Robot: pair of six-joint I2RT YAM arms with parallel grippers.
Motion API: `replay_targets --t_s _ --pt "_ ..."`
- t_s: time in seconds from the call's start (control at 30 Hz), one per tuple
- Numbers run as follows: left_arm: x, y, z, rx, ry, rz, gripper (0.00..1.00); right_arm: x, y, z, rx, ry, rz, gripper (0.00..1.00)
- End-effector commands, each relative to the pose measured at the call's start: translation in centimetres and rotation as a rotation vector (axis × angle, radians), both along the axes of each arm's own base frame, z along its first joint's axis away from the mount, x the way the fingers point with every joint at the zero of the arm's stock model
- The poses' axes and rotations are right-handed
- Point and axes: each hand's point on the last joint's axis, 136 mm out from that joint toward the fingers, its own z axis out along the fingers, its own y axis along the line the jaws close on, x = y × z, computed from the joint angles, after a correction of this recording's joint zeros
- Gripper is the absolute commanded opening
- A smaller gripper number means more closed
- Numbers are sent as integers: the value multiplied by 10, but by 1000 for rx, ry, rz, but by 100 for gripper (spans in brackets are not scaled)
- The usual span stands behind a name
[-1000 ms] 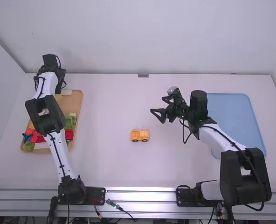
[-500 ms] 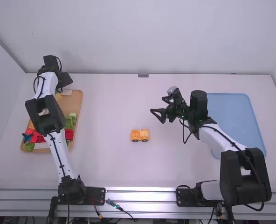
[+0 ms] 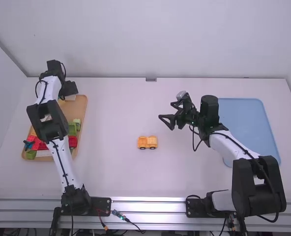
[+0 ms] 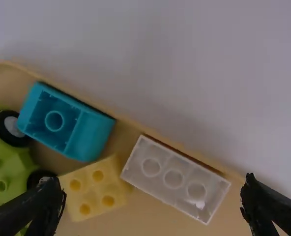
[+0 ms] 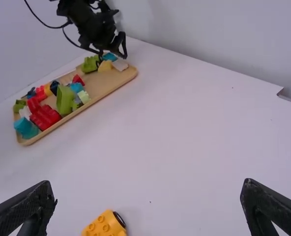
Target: Assemble lego blocks to make yellow taxi
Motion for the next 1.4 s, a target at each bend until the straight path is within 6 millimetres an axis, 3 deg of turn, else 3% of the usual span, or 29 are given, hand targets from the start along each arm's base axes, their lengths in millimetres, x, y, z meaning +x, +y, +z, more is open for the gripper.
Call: replay_targets --t_s 0.0,0.37,0.6,0.77,0.87,0.97,1.07,1.2,1.37 --pt "-6 -8 -21 0 66 -107 96 -1 -1 5 6 -13 5 100" --pt "-5 -13 -44 22 76 -184 97 -1 0 5 7 -10 5 100" --pt "-25 -21 -54 -19 153 -180 97 0 -1 6 8 -14 3 100" --pt "-43 -36 -60 -58 240 -198 96 0 -1 7 8 -18 4 100" --pt "-36 -48 -60 -63 226 -225 92 0 -1 7 8 -18 4 100" --pt "-29 -57 -55 -70 203 -275 90 0 0 7 8 -18 4 100" --pt "-24 -57 -41 -66 177 -280 85 0 0 7 8 -18 4 100" --pt "-20 -51 -22 -48 164 -300 86 0 0 7 7 -21 5 100" --pt "-19 -44 -6 -29 163 -328 99 0 0 6 7 -19 5 100"
